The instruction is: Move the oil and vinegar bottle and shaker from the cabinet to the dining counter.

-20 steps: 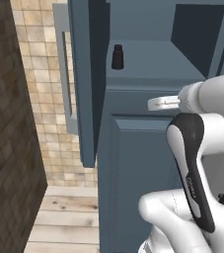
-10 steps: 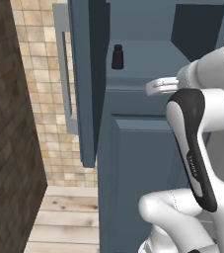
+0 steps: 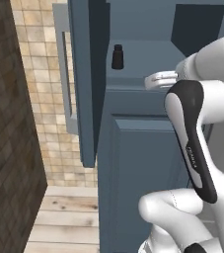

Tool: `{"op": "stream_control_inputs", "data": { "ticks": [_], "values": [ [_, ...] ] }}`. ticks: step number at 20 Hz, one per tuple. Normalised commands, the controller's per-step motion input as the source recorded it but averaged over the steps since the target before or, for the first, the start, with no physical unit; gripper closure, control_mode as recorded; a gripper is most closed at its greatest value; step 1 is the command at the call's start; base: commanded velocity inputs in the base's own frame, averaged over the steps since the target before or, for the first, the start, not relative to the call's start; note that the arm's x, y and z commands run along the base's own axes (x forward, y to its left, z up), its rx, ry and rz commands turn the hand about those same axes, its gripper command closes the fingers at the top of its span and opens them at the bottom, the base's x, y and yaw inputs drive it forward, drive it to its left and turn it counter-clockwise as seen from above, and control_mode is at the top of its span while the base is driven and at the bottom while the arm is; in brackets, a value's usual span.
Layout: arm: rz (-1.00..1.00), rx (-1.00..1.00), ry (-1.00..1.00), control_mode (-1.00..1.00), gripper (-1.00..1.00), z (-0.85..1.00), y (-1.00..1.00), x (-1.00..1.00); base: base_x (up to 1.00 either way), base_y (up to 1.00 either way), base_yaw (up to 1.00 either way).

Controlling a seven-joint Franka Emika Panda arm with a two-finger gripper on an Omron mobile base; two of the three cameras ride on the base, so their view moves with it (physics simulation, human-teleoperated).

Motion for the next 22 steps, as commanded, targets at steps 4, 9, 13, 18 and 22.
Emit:
{"op": "stream_control_inputs", "data": {
  "ticks": [4, 9, 13, 18, 22],
  "values": [
    [0.06, 0.0, 0.0, -1.0, -1.0, 0.19, 0.0, 0.14, 0.0, 0.0, 0.0],
    [0.13, 0.0, -0.04, -1.0, -1.0, 0.23, -0.03, 0.15, 0.0, 0.0, 0.0],
    [0.17, 0.0, -0.13, -1.0, -1.0, 0.11, 0.0, 0.1, 0.0, 0.0, 0.0],
    [0.12, 0.0, -0.07, -1.0, -1.0, 0.06, 0.01, 0.18, 0.0, 0.0, 0.0],
    [0.09, 0.0, -0.05, -1.0, -1.0, 0.04, 0.09, 0.2, 0.0, 0.0, 0.0]
  ]
}}
